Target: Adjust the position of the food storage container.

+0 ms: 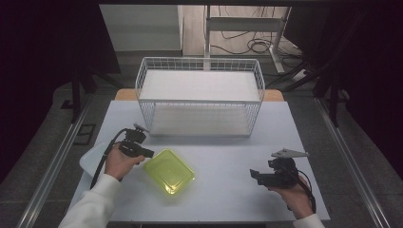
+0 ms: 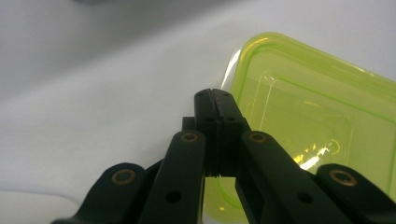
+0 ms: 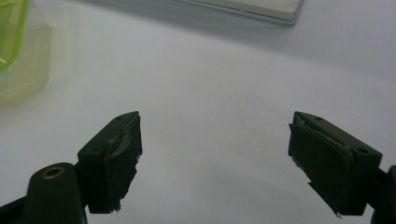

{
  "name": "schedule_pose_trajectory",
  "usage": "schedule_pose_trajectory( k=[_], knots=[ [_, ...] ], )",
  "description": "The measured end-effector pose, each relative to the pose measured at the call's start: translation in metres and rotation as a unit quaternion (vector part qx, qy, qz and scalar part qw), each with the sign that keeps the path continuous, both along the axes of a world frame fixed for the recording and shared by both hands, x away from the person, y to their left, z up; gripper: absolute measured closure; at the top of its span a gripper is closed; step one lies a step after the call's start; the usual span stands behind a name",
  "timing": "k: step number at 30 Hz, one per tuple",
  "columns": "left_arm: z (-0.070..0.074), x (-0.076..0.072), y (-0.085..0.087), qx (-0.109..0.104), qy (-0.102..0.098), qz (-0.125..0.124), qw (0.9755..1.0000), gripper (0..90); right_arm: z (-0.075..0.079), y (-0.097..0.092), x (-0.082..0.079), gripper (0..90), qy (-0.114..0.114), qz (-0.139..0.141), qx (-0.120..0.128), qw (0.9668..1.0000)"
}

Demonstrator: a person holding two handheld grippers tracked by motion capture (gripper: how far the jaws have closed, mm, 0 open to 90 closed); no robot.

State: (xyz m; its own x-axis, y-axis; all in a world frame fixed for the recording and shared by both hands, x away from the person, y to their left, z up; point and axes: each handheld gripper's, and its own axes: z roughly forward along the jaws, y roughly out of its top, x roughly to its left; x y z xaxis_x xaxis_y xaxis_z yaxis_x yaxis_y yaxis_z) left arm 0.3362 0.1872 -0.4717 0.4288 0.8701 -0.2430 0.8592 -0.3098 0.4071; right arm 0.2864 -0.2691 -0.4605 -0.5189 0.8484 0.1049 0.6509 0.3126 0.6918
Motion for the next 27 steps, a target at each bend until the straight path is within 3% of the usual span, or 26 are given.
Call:
schedule_pose_trajectory(
  k=[6,12,21,24,27],
  knots=[
    [-0.002,-0.014,-0.021,-0.026,0.002,-0.035,0.999,90.0,0.0,0.001,0.0,17.1,0.001,0.001,0.0,1.0],
    [-0.001,-0.019,-0.03,-0.027,0.004,-0.054,0.9982,89.9,0.0,0.001,0.0,17.1,0.001,0.0,0.0,1.0],
    [0.0,-0.023,-0.014,-0.033,-0.011,-0.029,0.999,89.7,0.002,0.001,-0.002,17.3,-0.005,0.008,0.003,0.9999],
    [0.004,-0.03,-0.008,-0.05,-0.027,-0.02,0.9982,89.5,0.004,0.004,-0.004,18.4,-0.009,0.021,0.004,0.9997],
    [0.008,-0.036,-0.006,-0.051,-0.037,-0.021,0.9978,89.2,0.005,0.006,-0.005,19.6,-0.012,0.028,0.003,0.9995]
  ],
)
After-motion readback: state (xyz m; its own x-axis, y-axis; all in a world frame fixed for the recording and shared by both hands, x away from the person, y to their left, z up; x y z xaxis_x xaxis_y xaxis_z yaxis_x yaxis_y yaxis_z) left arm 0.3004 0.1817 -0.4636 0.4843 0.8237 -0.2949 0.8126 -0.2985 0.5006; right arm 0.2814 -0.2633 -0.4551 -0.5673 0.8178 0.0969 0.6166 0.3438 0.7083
